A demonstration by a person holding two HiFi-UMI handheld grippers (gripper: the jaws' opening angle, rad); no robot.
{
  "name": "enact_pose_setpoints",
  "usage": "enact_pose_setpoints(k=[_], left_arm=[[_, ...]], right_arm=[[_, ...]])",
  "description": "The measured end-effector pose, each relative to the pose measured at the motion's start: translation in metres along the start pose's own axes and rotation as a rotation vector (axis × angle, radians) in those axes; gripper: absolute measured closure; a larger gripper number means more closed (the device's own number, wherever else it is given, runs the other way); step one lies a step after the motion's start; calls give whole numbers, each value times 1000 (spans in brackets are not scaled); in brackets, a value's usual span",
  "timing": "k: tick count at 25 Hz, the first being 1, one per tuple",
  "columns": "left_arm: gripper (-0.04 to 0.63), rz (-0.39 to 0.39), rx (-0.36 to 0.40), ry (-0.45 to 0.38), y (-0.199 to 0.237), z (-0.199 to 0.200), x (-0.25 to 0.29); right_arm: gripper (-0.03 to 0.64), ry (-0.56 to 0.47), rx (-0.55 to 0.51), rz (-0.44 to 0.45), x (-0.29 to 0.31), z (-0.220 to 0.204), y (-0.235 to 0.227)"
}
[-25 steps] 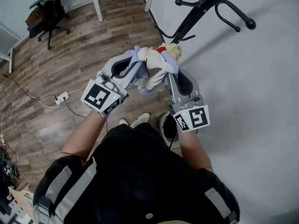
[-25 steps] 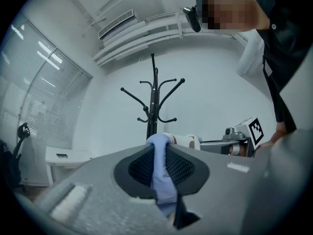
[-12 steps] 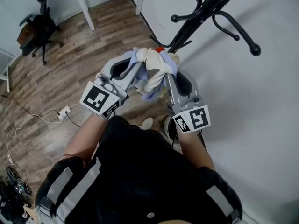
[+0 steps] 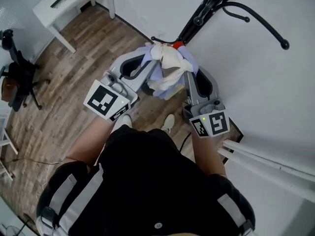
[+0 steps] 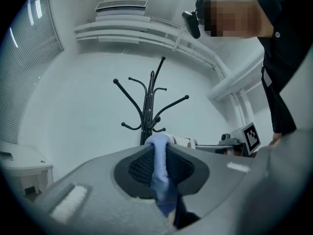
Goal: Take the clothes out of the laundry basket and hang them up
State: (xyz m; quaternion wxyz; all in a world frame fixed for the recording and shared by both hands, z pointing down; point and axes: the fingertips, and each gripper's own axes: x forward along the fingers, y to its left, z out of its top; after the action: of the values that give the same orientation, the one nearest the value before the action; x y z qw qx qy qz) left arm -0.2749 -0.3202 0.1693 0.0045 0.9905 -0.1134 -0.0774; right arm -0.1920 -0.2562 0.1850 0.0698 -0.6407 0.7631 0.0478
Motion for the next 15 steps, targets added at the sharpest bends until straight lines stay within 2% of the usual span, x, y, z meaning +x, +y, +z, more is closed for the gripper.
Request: enact_pose_setpoints(k=[5,10,15], left_arm=[[548,-131,-8,-43,1,51,-27],[548,-214,-39,-122,33,148,-51],[548,-267,-31,-126,28,173,-44]], right_arm=[[552,-27,-72,-119,1,48,43],[552,-26,-182,-165,45,136,95],[551,-35,-220,-208,50,165,99]])
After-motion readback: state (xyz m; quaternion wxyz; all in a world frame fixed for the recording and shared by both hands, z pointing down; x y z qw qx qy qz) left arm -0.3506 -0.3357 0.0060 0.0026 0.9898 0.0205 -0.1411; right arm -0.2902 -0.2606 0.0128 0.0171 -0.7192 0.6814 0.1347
